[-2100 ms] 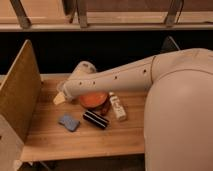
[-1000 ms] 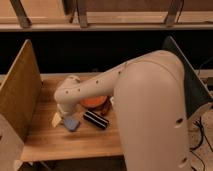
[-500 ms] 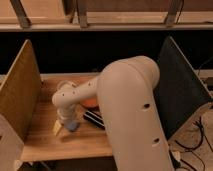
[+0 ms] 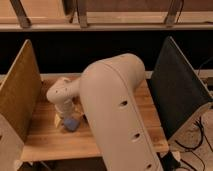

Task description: Place the white sponge in the ceramic cup

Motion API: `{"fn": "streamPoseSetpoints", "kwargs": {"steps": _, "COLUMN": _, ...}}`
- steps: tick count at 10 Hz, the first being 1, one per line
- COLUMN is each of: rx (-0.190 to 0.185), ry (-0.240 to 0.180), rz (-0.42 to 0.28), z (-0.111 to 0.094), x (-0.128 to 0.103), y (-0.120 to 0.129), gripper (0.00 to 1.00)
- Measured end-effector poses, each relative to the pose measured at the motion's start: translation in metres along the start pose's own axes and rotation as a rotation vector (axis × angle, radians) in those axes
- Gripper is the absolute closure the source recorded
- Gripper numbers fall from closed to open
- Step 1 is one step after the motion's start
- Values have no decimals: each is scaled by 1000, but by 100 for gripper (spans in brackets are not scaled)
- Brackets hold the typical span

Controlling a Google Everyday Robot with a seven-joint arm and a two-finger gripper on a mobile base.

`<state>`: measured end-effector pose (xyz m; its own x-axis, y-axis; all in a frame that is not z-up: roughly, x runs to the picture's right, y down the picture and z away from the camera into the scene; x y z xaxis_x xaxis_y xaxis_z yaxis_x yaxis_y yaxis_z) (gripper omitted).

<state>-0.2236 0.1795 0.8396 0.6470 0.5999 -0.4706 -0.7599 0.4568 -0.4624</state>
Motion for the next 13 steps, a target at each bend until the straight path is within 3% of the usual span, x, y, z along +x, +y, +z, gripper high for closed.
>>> {"fn": "streamPoseSetpoints", "kwargs": {"steps": 3, "rx": -2, "ry": -30, "rz": -12, "z": 14, "x": -26, "y": 10, "gripper": 23}}
{"fn": "streamPoseSetpoints", "kwargs": {"steps": 6, "rx": -34, "ry": -65, "rz": -11, "z": 16, "x": -37, "y": 19, "gripper": 51}}
{"fn": "streamPoseSetpoints", "kwargs": {"steps": 9, "rx": -66, "ry": -64, "rz": -8, "z": 20, "x": -27, "y": 27, "gripper": 81}}
{"fn": "streamPoseSetpoints", "kwargs": {"steps": 10, "rx": -72, "ry": -65, "rz": -8, "z": 20, "x": -25, "y": 27, "gripper": 86}}
{"fn": "streamPoseSetpoints", "kwargs": {"steps": 13, "rx": -70, "ry": -105, "rz": -10, "z": 8, "x": -30, "y": 23, "gripper": 87}}
